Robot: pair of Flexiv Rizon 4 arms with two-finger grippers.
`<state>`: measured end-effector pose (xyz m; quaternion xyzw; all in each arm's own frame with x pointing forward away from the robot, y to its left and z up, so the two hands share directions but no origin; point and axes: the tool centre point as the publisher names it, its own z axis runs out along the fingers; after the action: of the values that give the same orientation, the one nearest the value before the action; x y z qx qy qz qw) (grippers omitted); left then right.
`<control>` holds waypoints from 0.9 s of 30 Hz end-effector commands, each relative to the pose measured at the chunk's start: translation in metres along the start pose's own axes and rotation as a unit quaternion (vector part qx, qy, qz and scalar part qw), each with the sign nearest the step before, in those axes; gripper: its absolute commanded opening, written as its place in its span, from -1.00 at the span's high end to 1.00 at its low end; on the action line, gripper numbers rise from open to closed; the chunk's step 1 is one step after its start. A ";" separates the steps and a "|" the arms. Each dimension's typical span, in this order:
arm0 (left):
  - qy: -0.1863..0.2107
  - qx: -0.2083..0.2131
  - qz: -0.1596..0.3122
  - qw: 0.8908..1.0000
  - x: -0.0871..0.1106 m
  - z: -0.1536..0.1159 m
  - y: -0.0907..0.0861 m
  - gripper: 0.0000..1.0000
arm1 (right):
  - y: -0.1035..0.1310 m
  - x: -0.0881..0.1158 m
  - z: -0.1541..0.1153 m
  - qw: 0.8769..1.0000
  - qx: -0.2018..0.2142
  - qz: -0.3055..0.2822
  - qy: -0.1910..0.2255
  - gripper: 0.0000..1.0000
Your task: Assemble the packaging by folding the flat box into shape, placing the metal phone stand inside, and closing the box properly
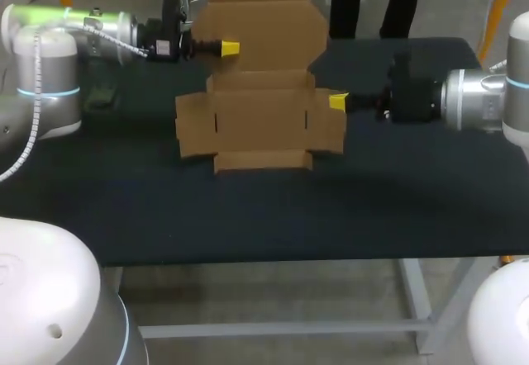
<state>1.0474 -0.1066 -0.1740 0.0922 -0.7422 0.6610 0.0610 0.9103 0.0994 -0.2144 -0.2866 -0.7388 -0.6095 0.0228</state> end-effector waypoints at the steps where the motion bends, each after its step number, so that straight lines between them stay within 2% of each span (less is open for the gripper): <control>1: -0.024 -0.008 0.007 1.000 0.019 0.002 -0.010 1.00 | -0.010 0.014 -0.005 1.000 -0.003 -0.005 -0.010 1.00; 14: -0.027 0.002 0.010 1.000 0.052 0.011 -0.021 1.00 | -0.038 0.042 -0.014 0.999 0.009 -0.036 -0.010 1.00; 20: -0.028 0.007 0.002 1.000 0.060 0.015 -0.018 1.00 | -0.053 0.048 -0.012 0.999 0.018 -0.045 -0.011 1.00; 27: -0.010 0.003 -0.005 1.000 0.062 0.019 -0.010 1.00 | -0.066 0.052 -0.010 0.999 0.023 -0.046 -0.013 1.00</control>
<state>0.9878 -0.1308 -0.1531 0.1071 -0.7399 0.6621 0.0519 0.8369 0.1039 -0.2475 -0.2591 -0.7668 -0.5873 -0.0056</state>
